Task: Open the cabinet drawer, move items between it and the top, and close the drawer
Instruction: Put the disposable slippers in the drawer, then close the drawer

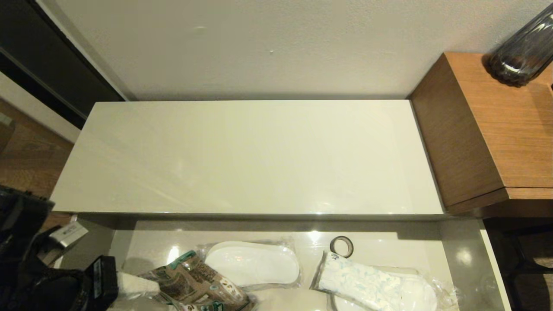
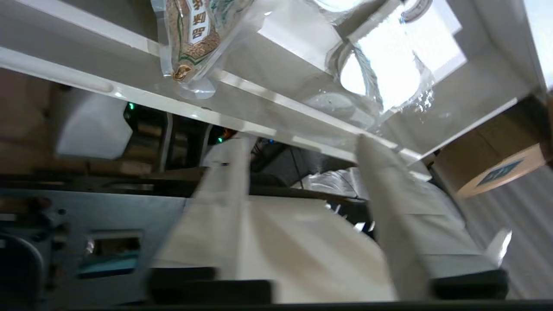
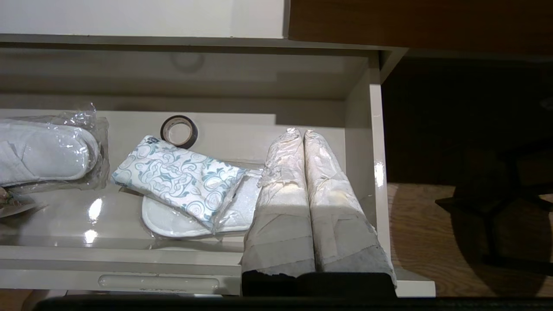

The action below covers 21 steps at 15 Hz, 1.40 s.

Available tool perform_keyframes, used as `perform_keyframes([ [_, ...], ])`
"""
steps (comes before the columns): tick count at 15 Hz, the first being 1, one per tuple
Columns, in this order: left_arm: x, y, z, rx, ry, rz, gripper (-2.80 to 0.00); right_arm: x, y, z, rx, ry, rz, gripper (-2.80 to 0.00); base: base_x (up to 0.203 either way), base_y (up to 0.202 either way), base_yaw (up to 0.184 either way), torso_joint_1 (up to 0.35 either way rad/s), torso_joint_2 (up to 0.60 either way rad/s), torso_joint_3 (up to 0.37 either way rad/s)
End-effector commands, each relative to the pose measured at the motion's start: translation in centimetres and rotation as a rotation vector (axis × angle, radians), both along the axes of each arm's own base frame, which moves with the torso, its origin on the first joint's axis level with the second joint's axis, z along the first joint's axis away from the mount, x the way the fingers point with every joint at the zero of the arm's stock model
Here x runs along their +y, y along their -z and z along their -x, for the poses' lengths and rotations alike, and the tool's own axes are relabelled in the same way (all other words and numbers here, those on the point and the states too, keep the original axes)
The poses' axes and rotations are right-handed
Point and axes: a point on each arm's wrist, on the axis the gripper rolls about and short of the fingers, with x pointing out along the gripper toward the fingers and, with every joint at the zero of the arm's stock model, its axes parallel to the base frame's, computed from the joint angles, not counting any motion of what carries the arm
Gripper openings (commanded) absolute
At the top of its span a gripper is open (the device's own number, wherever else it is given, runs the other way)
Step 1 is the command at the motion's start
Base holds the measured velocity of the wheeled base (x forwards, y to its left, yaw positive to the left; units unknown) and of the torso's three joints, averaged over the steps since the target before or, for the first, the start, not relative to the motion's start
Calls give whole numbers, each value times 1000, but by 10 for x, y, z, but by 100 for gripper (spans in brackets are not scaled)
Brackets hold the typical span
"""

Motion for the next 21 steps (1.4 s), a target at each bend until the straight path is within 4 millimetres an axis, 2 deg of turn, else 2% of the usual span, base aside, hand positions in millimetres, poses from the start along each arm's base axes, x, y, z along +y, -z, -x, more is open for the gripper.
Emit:
perform_keyframes([
  [1,7,-9,21,-65,22,5,-280,0,0,0,3,0,0,-280,0,0,0,0,0,0],
  [2,11,-13,31,-95,37,2,-280,0,0,0,3,0,0,-280,0,0,0,0,0,0],
  [4,13,-11,37,-89,59,-20,-280,0,0,0,3,0,0,-280,0,0,0,0,0,0],
  [6,23,-2,65,-97,142,-85,-280,0,0,0,3,1,1,-280,0,0,0,0,0,0],
  [7,28,8,78,-98,174,-111,-280,0,0,0,3,1,1,-280,0,0,0,0,0,0],
  [8,31,30,86,-47,209,-148,-280,0,0,0,3,0,0,-280,0,0,0,0,0,0],
  [9,31,39,87,-31,230,-166,-280,0,0,0,3,0,0,-280,0,0,0,0,0,0],
  [10,30,44,85,-39,244,-173,-280,0,0,0,3,1,1,-280,0,0,0,0,0,0],
  [12,24,56,67,9,250,-183,-280,0,0,0,1,0,1,-280,0,0,0,0,0,0],
  [14,15,79,43,98,263,-206,-280,0,0,0,2,0,1,-280,0,0,0,0,0,0],
  [17,6,107,18,141,266,-228,-280,0,0,0,1,0,1,-280,0,0,0,0,0,0],
  [19,4,117,15,132,276,-248,-280,0,0,0,0,0,1,-280,0,0,0,0,0,0],
  [21,1,123,21,120,391,-283,-280,0,0,0,1,0,1,-280,0,0,0,0,0,0],
])
